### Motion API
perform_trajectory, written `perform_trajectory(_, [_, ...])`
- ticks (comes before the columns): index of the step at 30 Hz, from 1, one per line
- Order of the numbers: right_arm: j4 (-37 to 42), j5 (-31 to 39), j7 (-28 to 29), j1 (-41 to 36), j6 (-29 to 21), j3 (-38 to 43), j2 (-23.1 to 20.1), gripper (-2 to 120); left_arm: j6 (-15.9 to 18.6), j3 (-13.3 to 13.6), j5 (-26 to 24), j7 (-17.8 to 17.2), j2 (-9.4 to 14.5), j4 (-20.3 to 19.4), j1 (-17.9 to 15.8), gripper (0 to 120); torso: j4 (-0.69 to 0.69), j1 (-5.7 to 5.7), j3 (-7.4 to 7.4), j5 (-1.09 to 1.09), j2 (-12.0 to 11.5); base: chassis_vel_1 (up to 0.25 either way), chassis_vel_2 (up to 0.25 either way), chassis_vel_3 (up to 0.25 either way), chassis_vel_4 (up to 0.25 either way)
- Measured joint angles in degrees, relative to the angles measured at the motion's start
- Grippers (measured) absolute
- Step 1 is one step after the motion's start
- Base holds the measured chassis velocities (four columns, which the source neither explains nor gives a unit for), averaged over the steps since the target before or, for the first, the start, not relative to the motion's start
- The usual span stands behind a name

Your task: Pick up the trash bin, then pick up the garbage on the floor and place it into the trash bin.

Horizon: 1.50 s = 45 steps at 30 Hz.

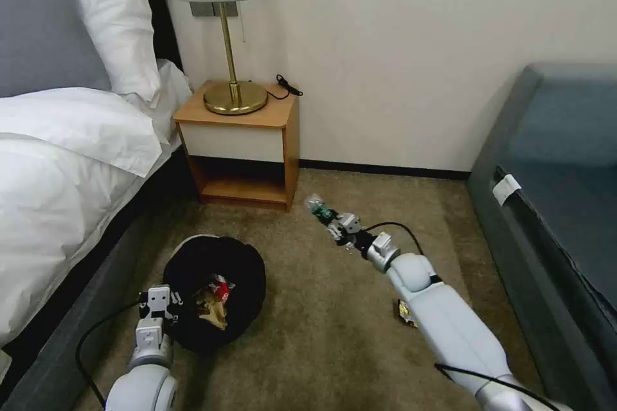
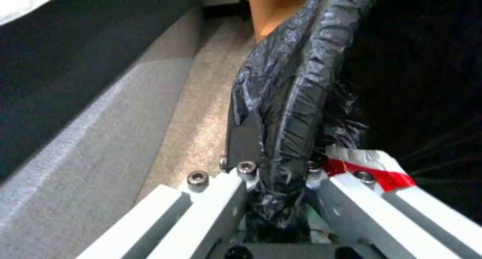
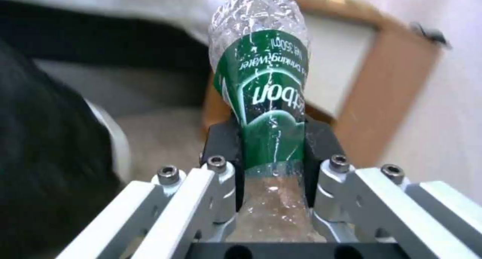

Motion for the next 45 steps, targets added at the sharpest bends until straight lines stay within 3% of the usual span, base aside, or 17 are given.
perform_trajectory(2, [0.68,1.11,0.30,-0.49,3.42,-1.86,1.32,18,-0.01,0.04,0.01,-0.01,-0.17,-0.10,-0.04,0,0.01,0.00,0.00,0.01,0.00,0.000,0.000,0.000,0.000])
perform_trajectory(5, [2.53,2.24,0.29,-1.48,4.07,-3.71,2.04,18,-0.04,0.00,-0.05,-0.04,-0.11,-0.20,-0.02,0,0.01,0.00,0.00,0.01,0.00,0.000,0.000,0.000,0.000])
perform_trajectory(18, [9.48,5.45,-2.15,-5.97,0.68,-9.35,2.13,18,-0.40,-0.64,-0.52,-0.04,0.21,-0.78,0.26,0,0.00,0.00,0.00,0.01,0.00,0.000,0.000,0.000,0.000])
perform_trajectory(22, [9.83,5.20,-5.90,-7.14,-0.21,-9.91,2.52,18,-0.51,-0.63,-0.58,-0.04,0.22,-0.78,0.45,0,0.00,0.00,0.00,0.01,0.00,0.000,0.000,0.000,0.000])
perform_trajectory(36, [7.01,1.40,-7.86,-7.77,0.16,-12.48,5.25,18,-0.32,0.17,-0.34,-0.03,-0.93,-3.06,1.57,0,0.00,0.00,0.00,0.01,0.00,0.000,0.000,0.000,0.000])
perform_trajectory(45, [3.07,-0.70,-5.12,-6.79,1.33,-12.32,6.45,18,-0.31,-0.02,-0.24,-0.03,-1.63,-3.73,2.02,0,0.00,0.00,0.00,0.02,0.00,0.000,0.000,0.000,0.000])
